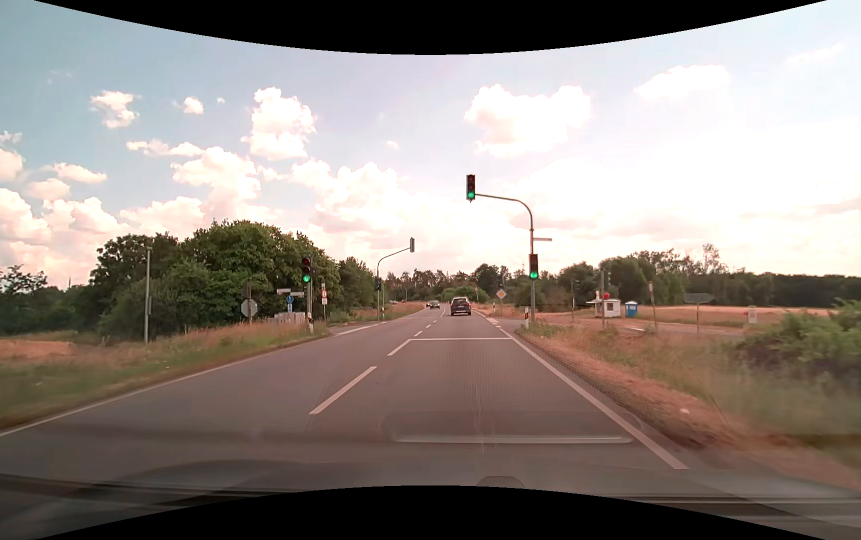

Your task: Follow the waypoints while adhering to traffic rules and regulations

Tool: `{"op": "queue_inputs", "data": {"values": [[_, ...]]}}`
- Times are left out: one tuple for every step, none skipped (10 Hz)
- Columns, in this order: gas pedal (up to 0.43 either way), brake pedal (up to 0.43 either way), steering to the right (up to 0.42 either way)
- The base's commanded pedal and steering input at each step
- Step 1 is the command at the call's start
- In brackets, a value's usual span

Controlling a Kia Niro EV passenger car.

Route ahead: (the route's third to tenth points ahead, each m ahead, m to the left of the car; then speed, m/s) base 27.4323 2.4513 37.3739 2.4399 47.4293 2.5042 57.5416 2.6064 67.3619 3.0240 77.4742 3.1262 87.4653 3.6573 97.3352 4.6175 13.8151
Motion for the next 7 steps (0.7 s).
{"op": "queue_inputs", "data": {"values": [[0.059,0.000,-0.003],[0.059,0.000,-0.003],[0.059,0.000,-0.003],[0.059,0.000,-0.003],[0.067,0.000,-0.003],[0.067,0.000,-0.003],[0.067,0.000,-0.003]]}}
